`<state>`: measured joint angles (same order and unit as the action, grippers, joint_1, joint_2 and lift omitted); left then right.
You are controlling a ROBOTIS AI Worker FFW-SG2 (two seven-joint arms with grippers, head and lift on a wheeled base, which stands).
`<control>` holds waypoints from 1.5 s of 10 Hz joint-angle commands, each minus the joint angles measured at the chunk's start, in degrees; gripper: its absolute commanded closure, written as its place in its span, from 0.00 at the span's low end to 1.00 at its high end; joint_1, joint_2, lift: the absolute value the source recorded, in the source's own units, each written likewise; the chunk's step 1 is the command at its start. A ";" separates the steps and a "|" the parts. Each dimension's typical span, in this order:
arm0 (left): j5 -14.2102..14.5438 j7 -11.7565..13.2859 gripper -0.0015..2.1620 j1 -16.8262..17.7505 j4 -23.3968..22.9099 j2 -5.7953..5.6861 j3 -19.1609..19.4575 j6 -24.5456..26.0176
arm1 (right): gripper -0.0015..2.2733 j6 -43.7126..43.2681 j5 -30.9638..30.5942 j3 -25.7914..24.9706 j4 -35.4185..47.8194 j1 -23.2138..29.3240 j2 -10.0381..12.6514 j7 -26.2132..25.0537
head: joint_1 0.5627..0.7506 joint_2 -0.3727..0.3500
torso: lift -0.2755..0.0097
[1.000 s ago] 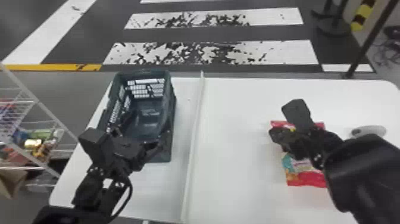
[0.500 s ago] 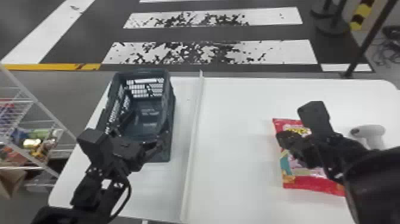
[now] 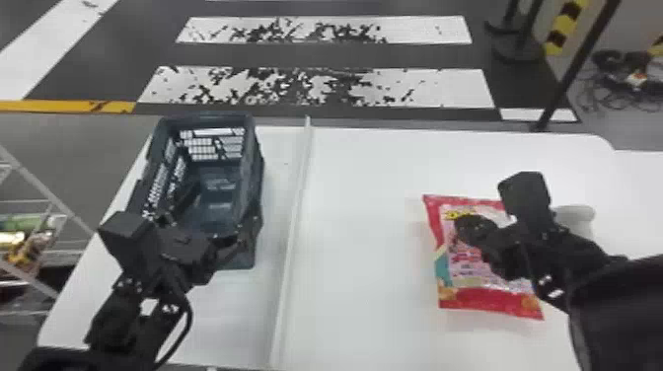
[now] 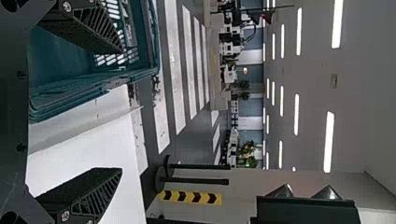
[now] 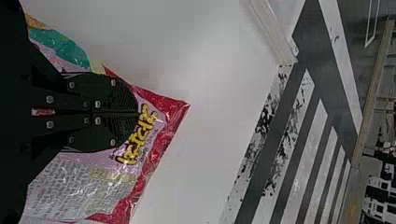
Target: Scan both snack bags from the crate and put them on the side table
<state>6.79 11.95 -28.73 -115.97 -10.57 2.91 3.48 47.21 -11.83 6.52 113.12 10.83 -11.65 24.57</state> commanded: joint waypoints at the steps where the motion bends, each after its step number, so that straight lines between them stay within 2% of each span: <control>1: 0.15 0.00 0.05 -1.06 -0.66 -0.42 0.69 0.00 | 0.99 -0.84 -0.03 1.21 -6.68 -4.41 0.14 -0.31 | 0.70 0.57 | 0.66; 3: 0.24 0.00 0.05 -1.41 -0.84 -0.51 0.86 0.00 | 0.99 -2.42 -0.91 3.76 -15.65 -8.37 0.14 -0.49 | 0.70 0.58 | 0.66; 5: 0.24 0.00 0.05 -1.06 -0.84 -0.51 0.86 0.00 | 0.99 -6.11 -0.39 4.38 -18.55 -8.46 0.31 -1.19 | 0.70 0.59 | 0.66; 11: 0.15 0.00 0.05 -0.98 -0.84 -0.42 0.95 0.00 | 0.99 -2.77 1.55 -1.16 -0.44 -1.60 0.31 -1.10 | 0.70 0.60 | 0.66; 13: 0.24 0.00 0.05 -0.89 -0.49 -0.42 1.04 0.00 | 0.99 0.04 3.31 -2.48 5.45 4.29 0.05 3.47 | 0.70 0.59 | 0.66; 15: 0.15 0.00 0.05 -0.36 -0.05 -0.07 0.60 0.00 | 0.99 -0.13 4.80 -0.10 8.61 8.77 -0.04 5.49 | 0.70 0.63 | 0.66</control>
<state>7.00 11.95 -29.22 -116.15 -10.77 3.65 3.48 47.11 -7.37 5.58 120.87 18.47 -11.67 29.99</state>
